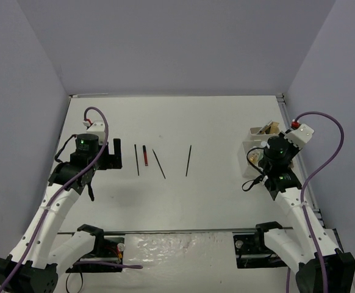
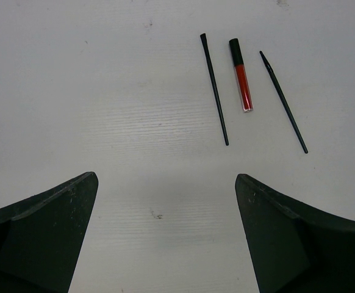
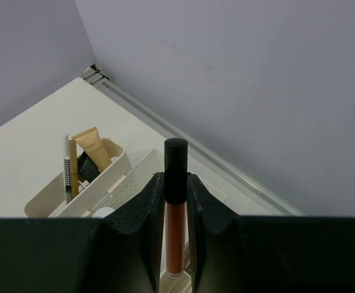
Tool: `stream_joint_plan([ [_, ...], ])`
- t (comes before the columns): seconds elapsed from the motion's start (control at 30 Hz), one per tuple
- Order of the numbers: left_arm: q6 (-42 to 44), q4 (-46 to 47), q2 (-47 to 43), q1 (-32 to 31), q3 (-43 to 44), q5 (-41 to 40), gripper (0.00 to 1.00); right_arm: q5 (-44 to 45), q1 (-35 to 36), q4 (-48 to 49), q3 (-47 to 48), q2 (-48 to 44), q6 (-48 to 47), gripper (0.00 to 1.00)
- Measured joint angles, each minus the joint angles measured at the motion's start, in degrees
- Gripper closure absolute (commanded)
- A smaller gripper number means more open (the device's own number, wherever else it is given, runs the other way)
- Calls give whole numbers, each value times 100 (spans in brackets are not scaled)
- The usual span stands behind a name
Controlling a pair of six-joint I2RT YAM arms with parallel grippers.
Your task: Organize the makeup
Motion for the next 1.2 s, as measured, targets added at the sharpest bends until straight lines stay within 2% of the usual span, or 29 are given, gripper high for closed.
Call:
stream_joint_plan([
  [0.47, -2, 0, -9, 2, 0, 29, 6, 576, -58, 336, -657, 24, 227, 100],
  [0.73, -2, 0, -9, 2, -2, 29, 5, 676, -227, 761, -880, 396, 233, 100],
  [1.0, -2, 0, -9, 2, -2, 27, 6, 614, -229, 888, -1096, 531, 284, 68],
  [1.2, -2, 0, -9, 2, -1, 27, 6, 478, -229, 718, -1074, 232, 442, 45],
])
